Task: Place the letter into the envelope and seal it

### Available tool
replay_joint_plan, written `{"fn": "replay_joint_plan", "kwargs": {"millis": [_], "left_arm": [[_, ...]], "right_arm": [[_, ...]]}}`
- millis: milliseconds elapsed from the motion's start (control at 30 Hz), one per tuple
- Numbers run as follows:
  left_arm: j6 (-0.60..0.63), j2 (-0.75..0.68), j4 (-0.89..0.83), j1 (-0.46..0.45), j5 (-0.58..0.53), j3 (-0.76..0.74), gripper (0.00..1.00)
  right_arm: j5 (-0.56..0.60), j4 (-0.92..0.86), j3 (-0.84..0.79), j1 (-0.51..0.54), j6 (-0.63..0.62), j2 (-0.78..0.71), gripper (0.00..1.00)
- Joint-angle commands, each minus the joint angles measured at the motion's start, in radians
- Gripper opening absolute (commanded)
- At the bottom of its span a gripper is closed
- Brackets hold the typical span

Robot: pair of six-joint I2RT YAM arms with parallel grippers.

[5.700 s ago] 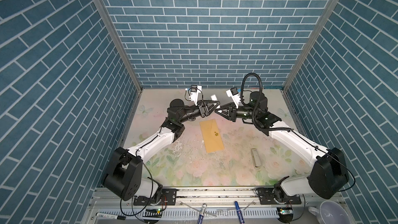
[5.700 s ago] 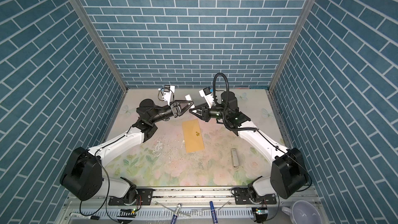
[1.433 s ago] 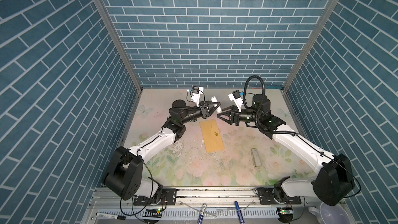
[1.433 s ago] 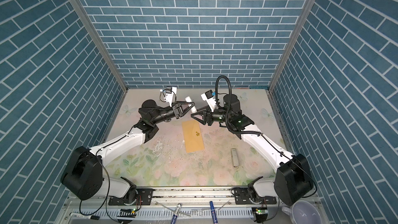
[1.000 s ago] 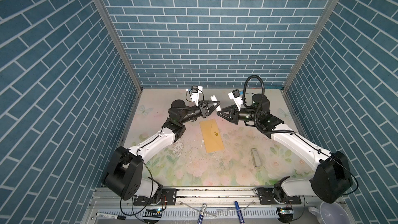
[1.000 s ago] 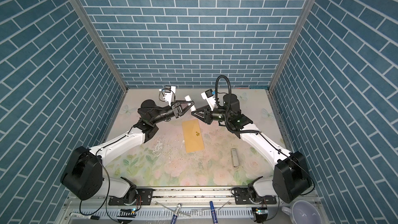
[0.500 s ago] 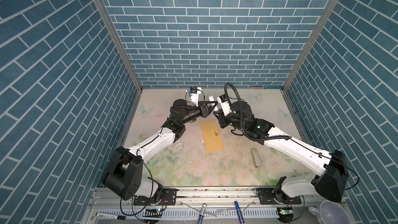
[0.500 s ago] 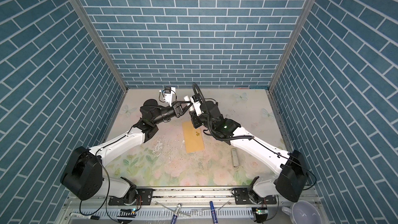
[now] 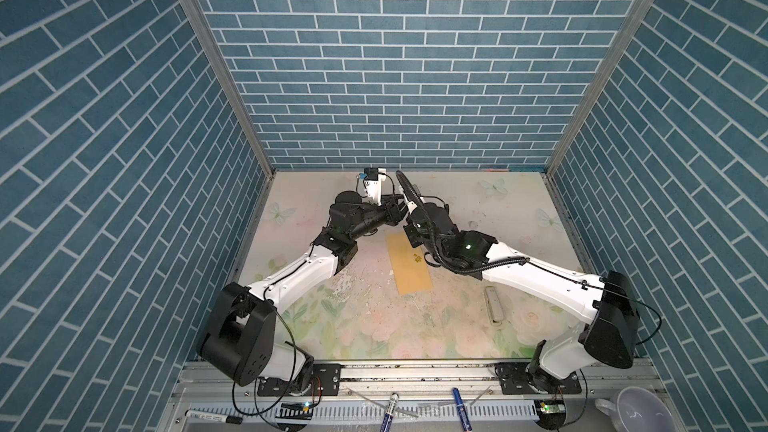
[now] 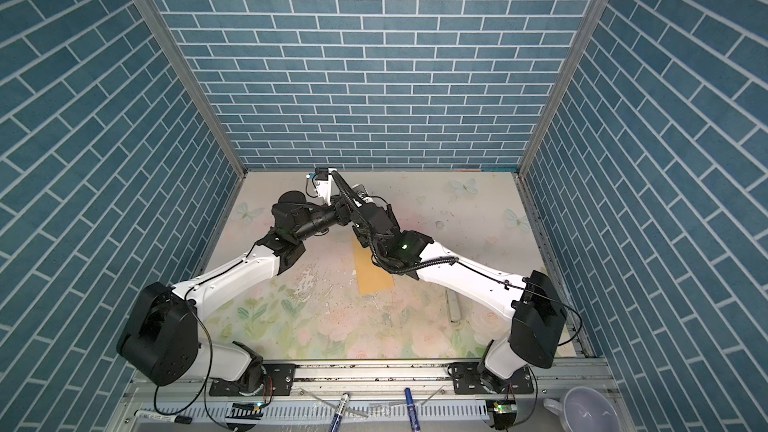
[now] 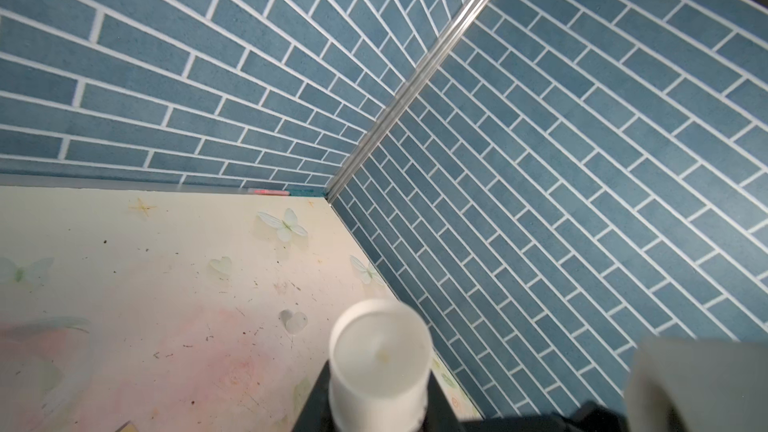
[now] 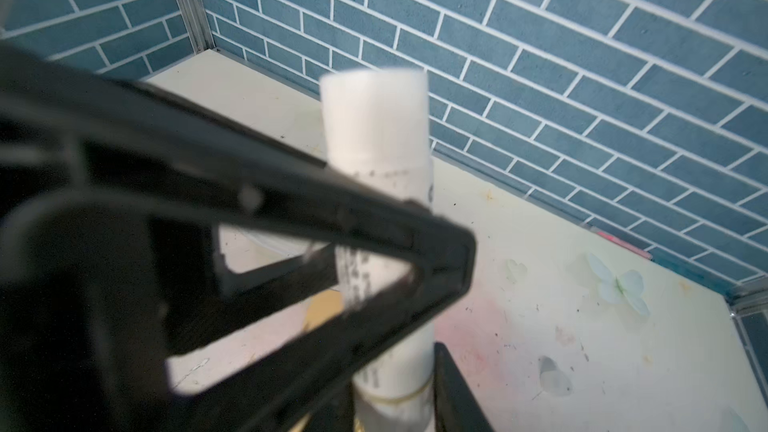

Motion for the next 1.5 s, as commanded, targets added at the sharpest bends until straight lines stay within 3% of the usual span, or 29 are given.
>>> {"fn": "replay_joint_plan", "kwargs": {"millis": [0,167,333,467,900,1200,1467], "left_arm": [[0.155,-0.065,-0.094,-0.017,0.049,0.021,0.0],[0.478,-0.156,-0.197,-0.02,-0.013,-0.02,0.0],[0.736,-0.232,-0.121,-0.023,-0.016,-0.12,0.0],[0.859,-0.265,-0.097,-0.024,-0.013,-0.165,0.0],[0.992,-0.29,-0.085,-0.055,-0.009,-0.215,0.0],[0.991,-0.276,-0.073,-0.068,0.009,-0.215,0.0],[0.981,-0.269,-0.072,-0.074,0.026,-0.214,0.0]], "right_arm": [[-0.104,0.085,-0.088,-0.059,-0.039,-0.119,0.45],[-0.307,0.155,-0.246,-0.102,-0.1,-0.307,0.63],[-0.487,0.168,-0.327,-0.154,-0.117,-0.448,0.69],[-0.593,0.146,-0.327,-0.177,-0.128,-0.496,0.75],[-0.77,0.004,-0.164,-0.178,-0.144,-0.403,0.8],[-0.777,0.023,-0.1,-0.168,-0.145,-0.33,0.8],[-0.716,0.008,-0.043,-0.131,-0.177,-0.265,0.78]]}}
